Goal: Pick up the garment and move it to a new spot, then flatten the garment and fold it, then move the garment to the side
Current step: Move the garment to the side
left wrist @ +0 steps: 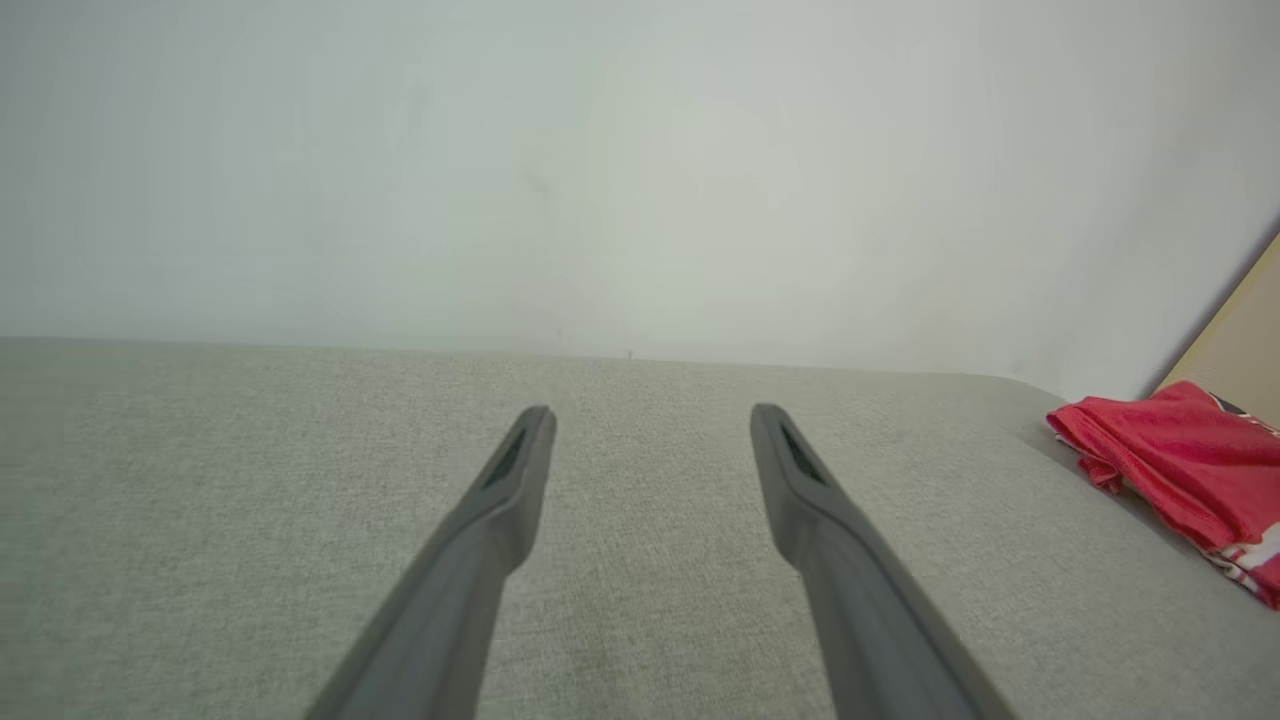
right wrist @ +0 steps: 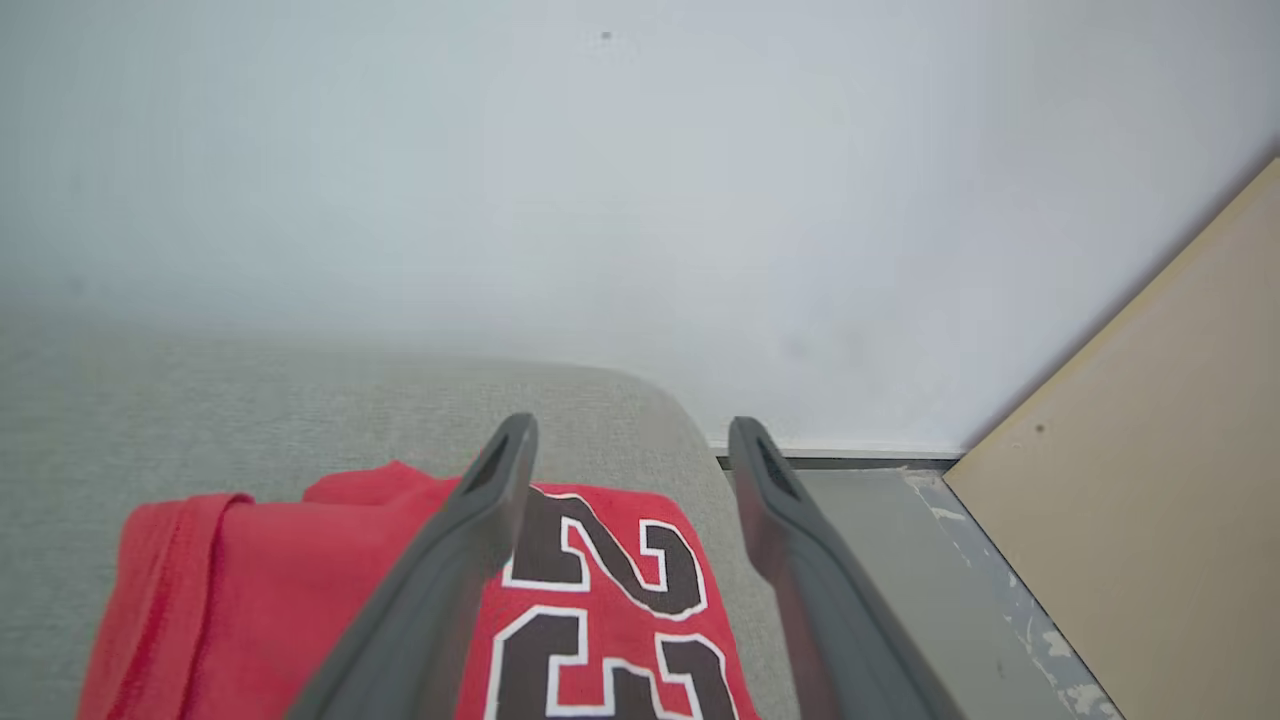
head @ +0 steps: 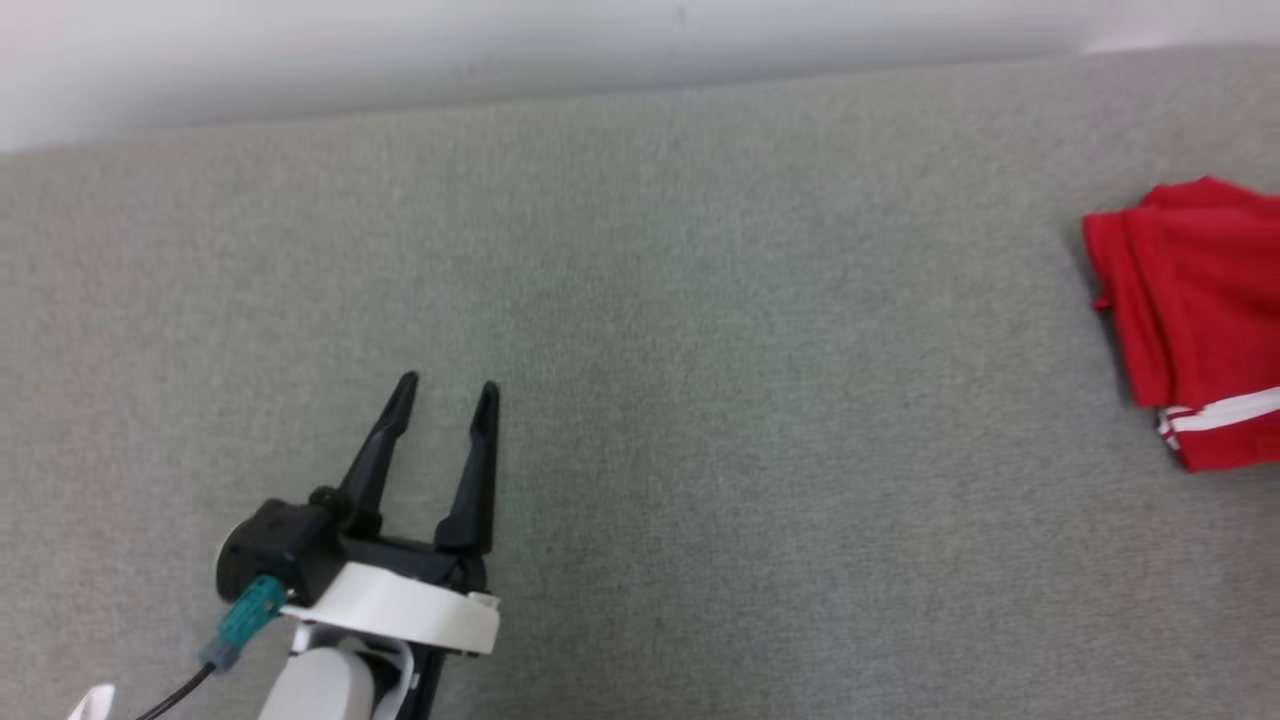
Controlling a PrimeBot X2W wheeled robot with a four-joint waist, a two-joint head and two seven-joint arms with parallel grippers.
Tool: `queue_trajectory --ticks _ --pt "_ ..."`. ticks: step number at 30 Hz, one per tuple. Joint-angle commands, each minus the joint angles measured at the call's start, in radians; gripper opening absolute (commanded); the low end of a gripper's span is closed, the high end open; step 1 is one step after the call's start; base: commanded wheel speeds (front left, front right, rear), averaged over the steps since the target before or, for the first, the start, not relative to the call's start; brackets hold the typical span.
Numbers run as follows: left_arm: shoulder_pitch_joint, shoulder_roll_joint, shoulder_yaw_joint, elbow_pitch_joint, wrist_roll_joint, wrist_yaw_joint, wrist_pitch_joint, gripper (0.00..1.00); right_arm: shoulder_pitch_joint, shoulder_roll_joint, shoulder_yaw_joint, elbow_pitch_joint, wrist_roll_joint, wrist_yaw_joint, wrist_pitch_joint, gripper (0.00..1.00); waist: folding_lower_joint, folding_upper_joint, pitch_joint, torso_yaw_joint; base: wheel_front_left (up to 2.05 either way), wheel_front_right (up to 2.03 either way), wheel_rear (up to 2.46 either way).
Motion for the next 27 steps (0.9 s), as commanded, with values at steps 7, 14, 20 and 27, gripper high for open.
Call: queue_trajectory --ticks 7,14,20,27 --pt "0.076 0.001 0.078 -0.011 -0.008 0.004 0.000 1.00 0.091 0.029 0.083 -0.210 0.090 -0.002 -0.040 1.00 0.0000 0.0000 -0.176 -0.022 0.00 0.00 0.00" --pt "0.136 -0.002 0.127 -0.011 -0.029 0.003 0.000 1.00 0.247 0.051 0.082 -0.448 0.190 -0.002 -0.025 1.00 0.0000 0.0000 -0.283 -0.015 0.00 0.00 0.00" --pt "0.179 -0.002 0.137 0.020 -0.046 0.003 0.000 1.00 0.395 0.087 0.041 -0.602 0.182 -0.002 -0.030 1.00 0.0000 0.0000 -0.335 -0.010 0.00 0.00 0.00" --pt "0.223 0.007 0.114 0.043 -0.056 0.002 0.000 1.00 0.635 0.181 -0.042 -0.765 0.102 -0.002 -0.049 1.00 0.0000 0.0000 -0.367 0.000 0.00 0.00 0.00"
